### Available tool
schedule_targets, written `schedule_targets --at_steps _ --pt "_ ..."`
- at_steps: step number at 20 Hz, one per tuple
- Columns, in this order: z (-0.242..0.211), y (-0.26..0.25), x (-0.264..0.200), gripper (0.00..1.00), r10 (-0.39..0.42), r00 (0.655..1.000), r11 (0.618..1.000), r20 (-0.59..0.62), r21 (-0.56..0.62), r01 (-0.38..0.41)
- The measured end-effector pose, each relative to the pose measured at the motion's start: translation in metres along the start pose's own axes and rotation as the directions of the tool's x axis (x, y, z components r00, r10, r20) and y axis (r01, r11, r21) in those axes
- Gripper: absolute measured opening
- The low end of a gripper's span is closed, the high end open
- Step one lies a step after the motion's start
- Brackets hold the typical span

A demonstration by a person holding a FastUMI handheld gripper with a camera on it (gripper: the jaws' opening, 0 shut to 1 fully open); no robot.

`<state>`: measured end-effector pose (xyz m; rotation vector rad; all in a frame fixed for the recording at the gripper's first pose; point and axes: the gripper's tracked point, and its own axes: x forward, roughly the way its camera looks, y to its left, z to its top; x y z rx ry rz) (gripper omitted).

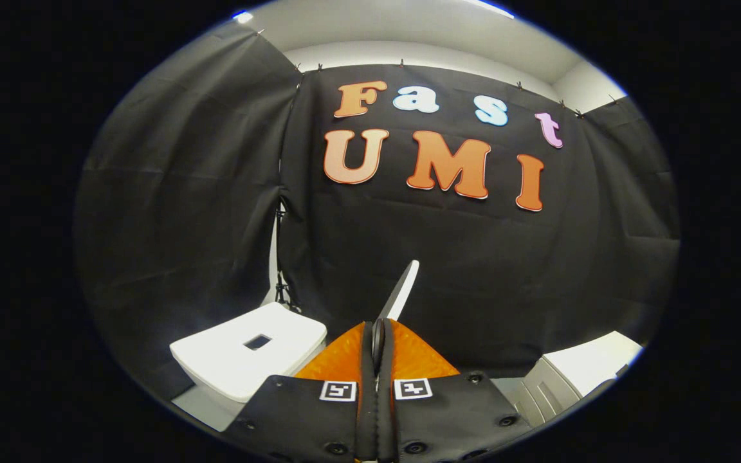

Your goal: Open the toilet lid.

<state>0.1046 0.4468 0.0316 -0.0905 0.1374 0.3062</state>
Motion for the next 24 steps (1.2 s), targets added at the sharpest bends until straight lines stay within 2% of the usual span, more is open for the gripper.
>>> schedule_targets --at_steps 7,13,24 --pt "0.011 0.050 0.008 0.08 0.064 0.998 0.997 0.015 -0.044 -0.063" --pt "0.021 0.100 0.017 0.08 0.146 0.989 0.989 0.015 -0.023 -0.145" --pt "0.016 0.177 0.026 0.08 0.252 0.968 0.966 0.011 -0.060 -0.251"
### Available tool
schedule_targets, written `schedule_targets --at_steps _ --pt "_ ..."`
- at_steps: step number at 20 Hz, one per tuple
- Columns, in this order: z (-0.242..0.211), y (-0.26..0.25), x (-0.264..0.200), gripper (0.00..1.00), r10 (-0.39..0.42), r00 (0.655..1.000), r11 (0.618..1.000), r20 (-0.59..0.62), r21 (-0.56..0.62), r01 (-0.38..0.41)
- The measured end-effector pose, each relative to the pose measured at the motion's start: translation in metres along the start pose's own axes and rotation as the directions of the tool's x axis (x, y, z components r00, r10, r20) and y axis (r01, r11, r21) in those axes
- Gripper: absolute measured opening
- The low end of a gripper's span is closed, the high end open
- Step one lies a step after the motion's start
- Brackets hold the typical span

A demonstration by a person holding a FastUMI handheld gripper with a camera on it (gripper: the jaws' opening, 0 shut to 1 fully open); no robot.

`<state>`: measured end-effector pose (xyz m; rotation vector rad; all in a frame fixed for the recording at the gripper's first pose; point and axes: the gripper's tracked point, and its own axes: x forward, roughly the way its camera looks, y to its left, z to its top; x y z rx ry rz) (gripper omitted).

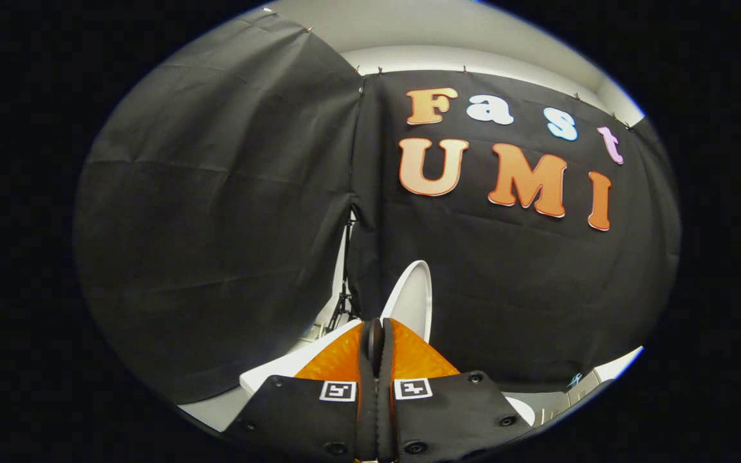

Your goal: Open the toilet lid.

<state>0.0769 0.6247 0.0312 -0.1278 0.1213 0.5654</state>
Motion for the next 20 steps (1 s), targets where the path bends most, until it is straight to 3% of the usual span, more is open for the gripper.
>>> schedule_targets --at_steps 8,14,17,20 --pt "0.002 0.007 0.005 0.09 0.003 1.000 1.000 -0.003 -0.019 -0.003" --pt "-0.008 0.030 0.001 0.62 0.131 0.990 0.987 -0.044 0.101 -0.126" --pt "0.008 0.019 -0.012 0.88 0.119 0.993 0.987 0.004 0.110 -0.119" --pt "0.019 0.006 -0.018 0.89 0.117 0.993 0.981 0.029 0.151 -0.120"
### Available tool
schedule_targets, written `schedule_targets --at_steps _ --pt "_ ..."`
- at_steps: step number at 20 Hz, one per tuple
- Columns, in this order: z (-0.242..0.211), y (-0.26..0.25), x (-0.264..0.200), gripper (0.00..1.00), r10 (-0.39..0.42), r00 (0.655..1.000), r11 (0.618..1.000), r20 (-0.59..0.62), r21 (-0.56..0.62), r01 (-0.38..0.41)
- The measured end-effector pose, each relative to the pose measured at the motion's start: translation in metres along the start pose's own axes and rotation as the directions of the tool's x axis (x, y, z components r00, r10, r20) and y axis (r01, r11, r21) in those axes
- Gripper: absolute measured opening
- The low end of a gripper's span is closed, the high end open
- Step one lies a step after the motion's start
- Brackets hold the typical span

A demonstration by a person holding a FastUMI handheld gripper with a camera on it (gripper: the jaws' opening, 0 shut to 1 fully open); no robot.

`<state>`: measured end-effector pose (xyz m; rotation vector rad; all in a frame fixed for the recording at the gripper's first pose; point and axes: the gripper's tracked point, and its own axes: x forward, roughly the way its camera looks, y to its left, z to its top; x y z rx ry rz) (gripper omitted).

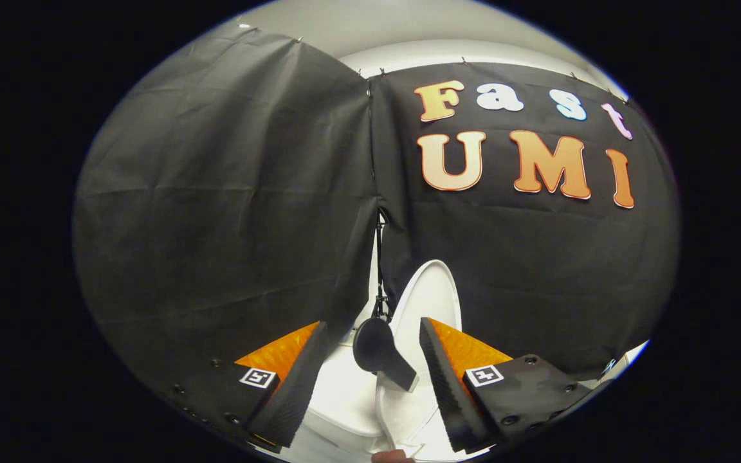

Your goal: Open the toilet lid.

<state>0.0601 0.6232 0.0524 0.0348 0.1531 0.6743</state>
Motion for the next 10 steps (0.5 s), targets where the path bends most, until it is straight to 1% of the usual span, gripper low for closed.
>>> schedule_targets --at_steps 3,4,7,10 --pt "0.022 -0.022 -0.014 0.90 -0.001 1.000 1.000 0.028 0.024 0.000" --pt "0.032 -0.028 -0.022 0.90 0.010 0.999 1.000 0.038 0.028 -0.011" --pt "0.061 -0.073 -0.044 0.91 -0.043 0.994 0.999 0.096 0.019 0.041" --pt "0.087 -0.122 -0.070 0.92 -0.089 0.987 0.995 0.135 0.058 0.082"
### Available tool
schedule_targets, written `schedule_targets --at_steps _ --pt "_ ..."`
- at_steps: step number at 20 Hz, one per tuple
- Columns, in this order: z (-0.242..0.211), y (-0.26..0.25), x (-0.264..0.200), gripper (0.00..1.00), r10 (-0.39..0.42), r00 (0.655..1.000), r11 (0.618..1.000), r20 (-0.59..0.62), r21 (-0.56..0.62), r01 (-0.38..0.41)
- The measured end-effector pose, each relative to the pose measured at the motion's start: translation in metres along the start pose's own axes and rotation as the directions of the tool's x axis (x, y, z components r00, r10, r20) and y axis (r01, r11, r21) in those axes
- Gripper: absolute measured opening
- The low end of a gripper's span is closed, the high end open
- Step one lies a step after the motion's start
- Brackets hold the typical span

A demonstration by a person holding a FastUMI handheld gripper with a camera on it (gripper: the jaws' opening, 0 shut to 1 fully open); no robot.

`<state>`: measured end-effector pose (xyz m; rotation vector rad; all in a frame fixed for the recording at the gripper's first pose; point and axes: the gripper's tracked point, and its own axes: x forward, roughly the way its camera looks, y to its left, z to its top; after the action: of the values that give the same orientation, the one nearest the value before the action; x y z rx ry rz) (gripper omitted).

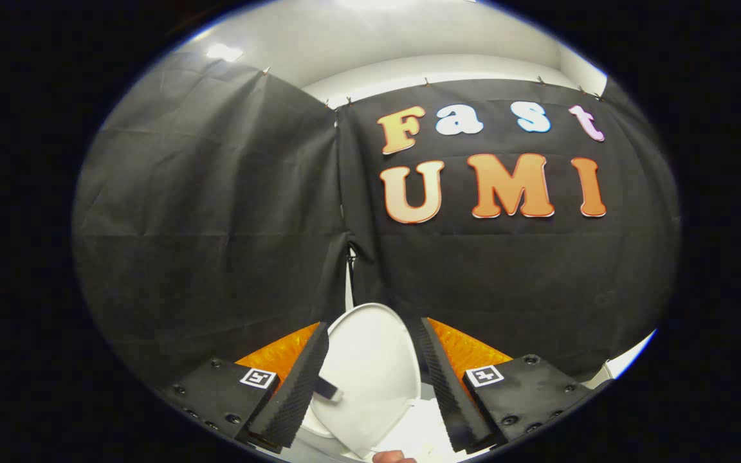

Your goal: Open the toilet lid.

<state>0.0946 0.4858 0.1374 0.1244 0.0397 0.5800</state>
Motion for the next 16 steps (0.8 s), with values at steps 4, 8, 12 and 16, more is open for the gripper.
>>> schedule_targets --at_steps 4,8,12,16 --pt "0.036 -0.076 -0.038 0.91 -0.055 0.997 0.999 0.048 0.006 0.054" --pt "0.061 -0.150 -0.081 0.91 -0.142 0.985 0.989 0.102 -0.016 0.145" --pt "0.059 -0.203 -0.120 0.91 -0.190 0.975 0.978 0.113 -0.065 0.199" --pt "0.051 -0.246 -0.157 0.92 -0.254 0.959 0.959 0.124 -0.099 0.267"
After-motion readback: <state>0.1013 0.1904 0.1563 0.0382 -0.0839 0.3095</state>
